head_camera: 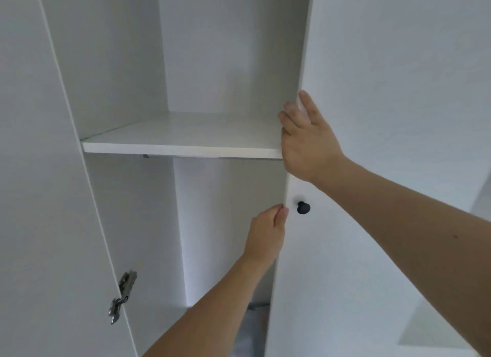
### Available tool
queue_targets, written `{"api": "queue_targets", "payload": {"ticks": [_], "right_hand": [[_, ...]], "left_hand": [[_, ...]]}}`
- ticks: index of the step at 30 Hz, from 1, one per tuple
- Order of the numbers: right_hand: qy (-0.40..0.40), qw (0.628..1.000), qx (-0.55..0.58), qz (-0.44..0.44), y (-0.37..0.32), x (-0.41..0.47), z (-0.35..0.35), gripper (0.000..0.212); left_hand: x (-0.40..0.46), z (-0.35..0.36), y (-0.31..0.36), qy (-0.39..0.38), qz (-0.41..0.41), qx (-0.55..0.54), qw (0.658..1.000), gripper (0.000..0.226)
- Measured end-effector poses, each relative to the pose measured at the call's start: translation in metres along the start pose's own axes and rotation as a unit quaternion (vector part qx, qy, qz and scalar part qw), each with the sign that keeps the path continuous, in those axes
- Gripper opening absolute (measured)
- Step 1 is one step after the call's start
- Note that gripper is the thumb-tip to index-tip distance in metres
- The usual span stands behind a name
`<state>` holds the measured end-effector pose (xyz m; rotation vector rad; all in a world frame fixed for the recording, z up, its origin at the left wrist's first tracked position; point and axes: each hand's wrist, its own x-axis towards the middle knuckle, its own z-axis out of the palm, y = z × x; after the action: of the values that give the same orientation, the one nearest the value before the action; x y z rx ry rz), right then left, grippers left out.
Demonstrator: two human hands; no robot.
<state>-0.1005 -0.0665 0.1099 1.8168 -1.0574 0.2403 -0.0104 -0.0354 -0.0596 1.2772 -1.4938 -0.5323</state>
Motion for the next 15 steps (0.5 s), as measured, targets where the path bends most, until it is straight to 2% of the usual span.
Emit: {"api": "queue_targets", "payload": {"ticks": [4,8,15], "right_hand": [[0.013,1.0,-0.018,-0.015,0.0,-0.011,-0.006,0.028],[0.051,0.998,-0.028,-0.024,0.001,-0.031,-0.023,0.038],[0.196,0.98,0.024,-0.032,0.027,-0.112,-0.069,0.027]], "left_hand": [[-0.003,-0.003,0.0,-0.007,0.002,-0.016,1.0,0.039],[-0.022,-0.008,0.007,-0.02,0.004,-0.032,0.999,0.042],[-0.105,0.0,0.041,-0.068,0.002,-0.089,0.994,0.049]]}}
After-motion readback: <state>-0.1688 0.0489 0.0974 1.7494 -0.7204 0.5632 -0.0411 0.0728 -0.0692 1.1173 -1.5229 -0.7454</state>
